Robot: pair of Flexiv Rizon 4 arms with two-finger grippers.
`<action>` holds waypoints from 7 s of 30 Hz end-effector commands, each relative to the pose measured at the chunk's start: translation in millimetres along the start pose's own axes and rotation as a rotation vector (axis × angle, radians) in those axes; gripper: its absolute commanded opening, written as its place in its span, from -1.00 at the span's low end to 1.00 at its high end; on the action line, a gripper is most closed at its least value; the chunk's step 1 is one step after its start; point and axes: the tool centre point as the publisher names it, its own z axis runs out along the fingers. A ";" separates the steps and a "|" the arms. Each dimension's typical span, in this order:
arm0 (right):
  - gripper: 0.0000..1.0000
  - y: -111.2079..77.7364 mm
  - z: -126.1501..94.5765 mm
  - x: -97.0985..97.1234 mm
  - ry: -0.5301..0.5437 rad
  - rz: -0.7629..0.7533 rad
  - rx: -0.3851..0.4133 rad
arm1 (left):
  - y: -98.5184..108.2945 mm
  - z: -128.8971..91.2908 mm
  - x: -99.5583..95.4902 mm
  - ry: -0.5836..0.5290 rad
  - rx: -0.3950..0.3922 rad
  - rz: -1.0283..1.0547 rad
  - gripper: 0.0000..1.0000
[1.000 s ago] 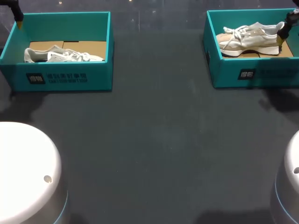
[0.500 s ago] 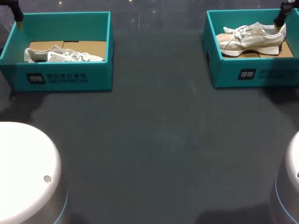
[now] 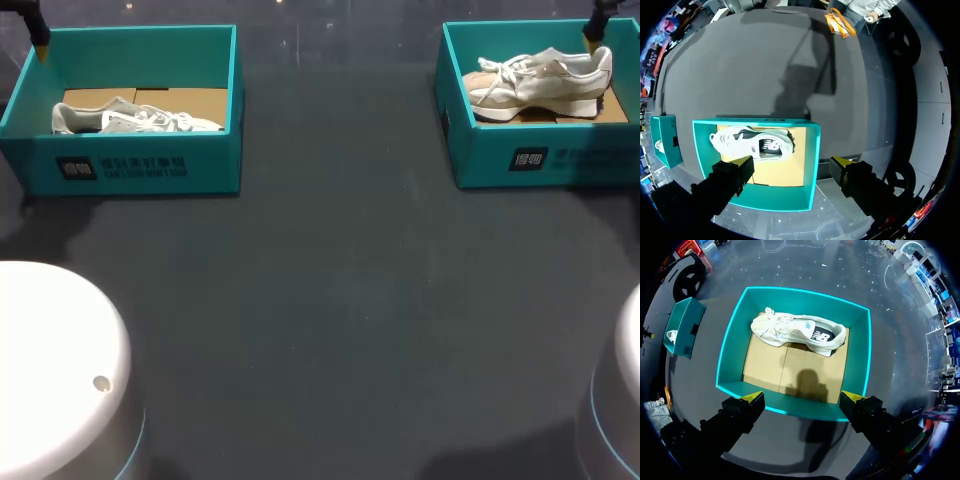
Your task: Take the shoe out of the shoebox, open the shoe tongue, remove and reinsert the insole, then place the shoe into the shoebox
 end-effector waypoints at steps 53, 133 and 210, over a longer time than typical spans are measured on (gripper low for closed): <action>1.00 97.6 123.5 -85.8 -0.064 0.153 0.066 | -0.1 -0.4 0.6 0.001 0.000 0.001 1.00; -0.52 84.7 208.5 -102.7 -0.039 0.297 0.229 | -0.1 -0.4 0.6 0.001 0.000 0.001 1.00; -1.00 95.3 13.5 -126.3 -0.249 0.324 0.167 | -0.1 -0.4 0.6 0.001 0.000 0.001 1.00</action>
